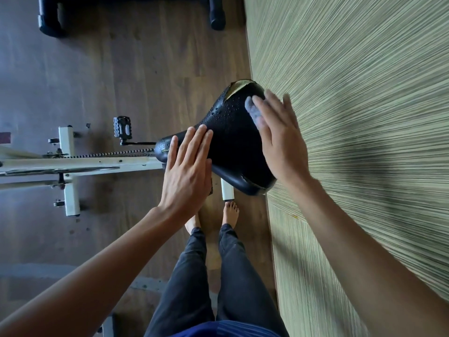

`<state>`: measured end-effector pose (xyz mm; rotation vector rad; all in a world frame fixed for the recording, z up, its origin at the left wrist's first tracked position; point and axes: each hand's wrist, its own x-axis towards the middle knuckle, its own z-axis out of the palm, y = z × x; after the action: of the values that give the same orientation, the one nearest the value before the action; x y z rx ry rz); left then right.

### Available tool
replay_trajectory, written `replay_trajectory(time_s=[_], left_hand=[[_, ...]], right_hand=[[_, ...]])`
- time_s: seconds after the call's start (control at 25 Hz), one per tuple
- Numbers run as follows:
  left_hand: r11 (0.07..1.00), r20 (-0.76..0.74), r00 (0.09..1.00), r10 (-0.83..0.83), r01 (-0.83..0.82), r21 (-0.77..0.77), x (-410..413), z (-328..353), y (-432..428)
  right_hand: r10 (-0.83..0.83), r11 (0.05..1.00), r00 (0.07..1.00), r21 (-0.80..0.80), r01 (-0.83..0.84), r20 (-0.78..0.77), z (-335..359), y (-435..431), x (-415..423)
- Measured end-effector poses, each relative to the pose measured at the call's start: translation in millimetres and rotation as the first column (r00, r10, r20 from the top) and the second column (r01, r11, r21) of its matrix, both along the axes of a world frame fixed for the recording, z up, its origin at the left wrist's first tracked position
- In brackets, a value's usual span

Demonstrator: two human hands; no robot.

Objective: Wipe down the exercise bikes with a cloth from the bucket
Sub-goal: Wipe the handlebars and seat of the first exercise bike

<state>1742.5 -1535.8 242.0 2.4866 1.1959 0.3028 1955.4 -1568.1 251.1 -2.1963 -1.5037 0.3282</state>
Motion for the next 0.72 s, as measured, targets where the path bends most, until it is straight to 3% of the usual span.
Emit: replay_trajectory(time_s=[0.04, 0.12, 0.2, 0.28, 0.4, 0.56, 0.72], left_hand=[[1.000, -0.001, 1.000, 0.000, 0.000, 0.009, -0.2, -0.1, -0.2], [1.000, -0.005, 1.000, 0.005, -0.005, 0.024, 0.1, 0.2, -0.8], [1.000, -0.011, 1.000, 0.001, -0.001, 0.028, -0.6, 0.5, -0.3], [0.999, -0.012, 1.000, -0.005, 0.005, 0.036, -1.8, 0.7, 2.1], [0.999, -0.007, 1.000, -0.007, 0.008, 0.046, -2.8, 0.6, 2.5], [0.999, -0.001, 1.000, -0.014, 0.014, 0.043, -3.1, 0.0, 1.5], [0.999, -0.003, 1.000, -0.021, 0.021, 0.048, -4.8, -0.2, 4.3]], right_hand=[[0.005, 1.000, 1.000, 0.002, -0.005, -0.003, -2.4, -15.4, -6.7], [0.107, 0.994, 0.984, 0.011, -0.110, 0.144, -2.2, -25.8, -32.0], [0.188, 0.979, 0.957, 0.041, -0.202, 0.222, -2.7, 9.6, -34.3], [0.141, 0.989, 0.971, 0.018, -0.147, 0.191, 0.1, 41.2, -19.0], [0.033, 0.999, 0.991, 0.026, -0.037, 0.126, -2.0, 11.0, -11.9], [0.228, 0.971, 0.949, 0.019, -0.237, 0.218, -2.9, 17.4, -41.6], [0.133, 0.990, 0.963, 0.020, -0.141, 0.235, -0.3, 52.3, -13.6]])
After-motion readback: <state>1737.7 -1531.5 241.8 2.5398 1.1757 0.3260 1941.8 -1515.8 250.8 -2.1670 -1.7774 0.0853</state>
